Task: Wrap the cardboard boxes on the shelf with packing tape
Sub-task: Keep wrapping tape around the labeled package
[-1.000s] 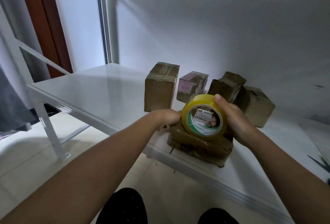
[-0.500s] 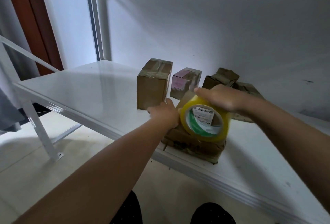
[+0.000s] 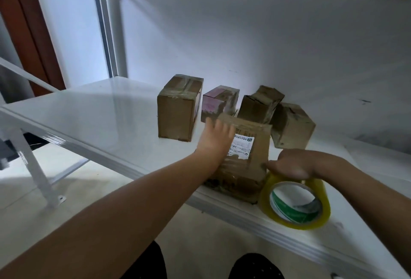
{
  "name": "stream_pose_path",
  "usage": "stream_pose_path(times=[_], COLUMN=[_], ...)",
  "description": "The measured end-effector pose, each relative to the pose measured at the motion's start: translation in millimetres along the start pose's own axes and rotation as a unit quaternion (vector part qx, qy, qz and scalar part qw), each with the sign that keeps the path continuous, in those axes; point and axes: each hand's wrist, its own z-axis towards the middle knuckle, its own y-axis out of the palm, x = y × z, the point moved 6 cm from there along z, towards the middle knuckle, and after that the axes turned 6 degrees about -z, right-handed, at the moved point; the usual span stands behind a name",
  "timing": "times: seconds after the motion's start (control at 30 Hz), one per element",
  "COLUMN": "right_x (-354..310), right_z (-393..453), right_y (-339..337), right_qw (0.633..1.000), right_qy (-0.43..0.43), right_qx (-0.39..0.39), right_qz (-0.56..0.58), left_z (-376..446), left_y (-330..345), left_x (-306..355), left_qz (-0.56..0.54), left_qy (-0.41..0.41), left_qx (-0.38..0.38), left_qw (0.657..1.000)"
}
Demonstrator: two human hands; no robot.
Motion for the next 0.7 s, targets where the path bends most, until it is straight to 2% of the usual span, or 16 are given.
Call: stream_pose_path(times=[0.1, 0.27, 0.33, 0.43, 0.5, 0.57, 0.63, 0.7], right_x=[2, 2, 3, 7, 15, 21, 19, 12], right_z=[6, 4, 1, -3, -10, -18, -31, -43], right_y=[1, 3, 3, 4, 4, -2, -15, -33], right_qw=[1.000, 0.997, 0.996, 0.993, 0.983, 0.951, 0.914, 0.873], right_qy=[-0.006, -0.014, -0.010, -0.010, -0.015, -0.040, -0.086, -0.158], right_qx=[0.014, 0.021, 0.020, 0.010, -0.009, -0.025, -0.042, -0.047], right_qz=[0.026, 0.070, 0.087, 0.120, 0.183, 0.307, 0.394, 0.459], left_z=[5, 7, 4, -8, -17, -27, -32, -33], left_y=[-5, -23, -23, -15, -2, 20, 37, 45], left_x=[25, 64, 54, 14, -20, -49, -59, -63], left_qz=[0.000, -0.138, -0.193, -0.242, -0.259, -0.333, -0.460, -0.554], left_qy=[0.053, 0.095, 0.051, -0.071, -0.157, -0.219, -0.216, -0.213], left_qx=[0.000, 0.031, 0.039, 0.048, -0.002, -0.112, -0.215, -0.224], left_qw=[0.999, 0.985, 0.979, 0.967, 0.953, 0.910, 0.834, 0.773])
